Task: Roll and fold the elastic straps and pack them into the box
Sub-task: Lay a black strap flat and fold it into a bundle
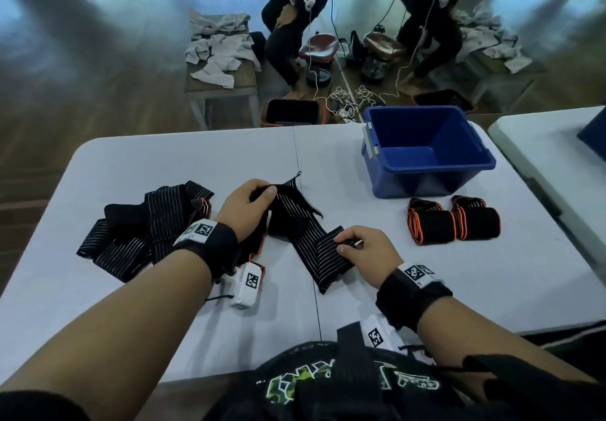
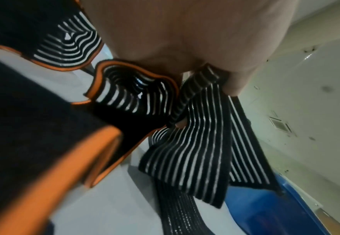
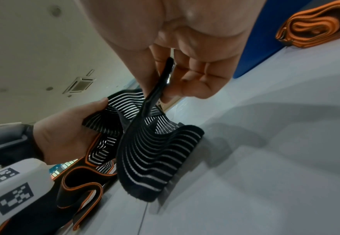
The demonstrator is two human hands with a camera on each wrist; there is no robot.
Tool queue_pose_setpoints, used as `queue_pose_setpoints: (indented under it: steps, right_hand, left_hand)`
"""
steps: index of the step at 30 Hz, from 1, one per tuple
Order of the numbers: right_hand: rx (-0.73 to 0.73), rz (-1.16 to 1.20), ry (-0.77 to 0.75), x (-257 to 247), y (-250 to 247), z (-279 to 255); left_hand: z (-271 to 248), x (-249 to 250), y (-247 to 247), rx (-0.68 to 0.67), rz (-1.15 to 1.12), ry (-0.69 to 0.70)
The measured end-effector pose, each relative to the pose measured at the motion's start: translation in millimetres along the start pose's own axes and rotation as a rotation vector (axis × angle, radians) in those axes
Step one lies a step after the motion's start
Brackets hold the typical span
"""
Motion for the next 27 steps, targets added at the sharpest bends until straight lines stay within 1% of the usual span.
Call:
queue_pose_setpoints:
  steps: [1, 3, 5, 8, 10, 11, 12, 15, 17, 19, 20, 22, 24, 27]
  right_hand:
    - [-0.003, -0.002, -0.003, -1, -1, 0]
    - [-0.016, 0.002, -0.007, -2, -1, 0]
    - [-0.028, 0.002, -0.007, -2, -1, 0]
    - [-0.039, -0.013, -0.016, -3, 0, 0]
    - [-0.042, -0.016, -0.014, -3, 1, 0]
    - [-0.044, -0.013, -0.01, -3, 1, -1]
    - [-0.042, -0.012, -0.006, -2, 1, -1]
    - [-0.03, -0.008, 0.008, 0, 0, -1]
    - [-0.028, 0.0, 0.019, 0, -1, -2]
    - [-0.022, -0.002, 0.023, 1, -2, -3]
    - [-0.022, 0.001, 0.028, 1, -3, -4]
    - [-0.028, 0.014, 0.044, 2, -4, -5]
    - [-0.039, 0.028, 0.063, 5, -6, -6]
    - [-0.051, 0.019, 0.062, 9, -8, -8]
  left_hand:
    - [-2, 1, -1, -0.003, 0.025, -0.007]
    - [-4, -2, -3, -0.034, 0.158, -0.032]
    - [-7, -12, -6, -0.089, 0.308, -0.084]
    - [-12, -21, -12, -0.163, 0.463, -0.159]
    - [-14, -18, -13, -0.2, 0.621, -0.163]
    - [-16, -15, -12, -0.222, 0.688, -0.129]
    - [-17, -11, -10, -0.242, 0.735, -0.066]
    - [-18, 8, 2, -0.278, 0.775, 0.196]
    - [-18, 17, 17, -0.343, 0.822, 0.346]
    - [-20, 21, 37, -0.434, 0.883, 0.419]
    - [-21, 20, 46, -0.47, 0.902, 0.407]
    - [-23, 12, 59, -0.497, 0.909, 0.302]
    - [-23, 4, 66, -0.47, 0.903, 0.217]
    - [-25, 2, 69, -0.396, 0.835, 0.18]
Point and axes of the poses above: each hand's wrist, its own z-axis towards the middle knuckle, its own y-axis out of the palm, x = y × z, the point moved 1 cm from there along z, towards the middle knuckle, and after that the axes turned 9 degrees about y, right-handed, at the moved point
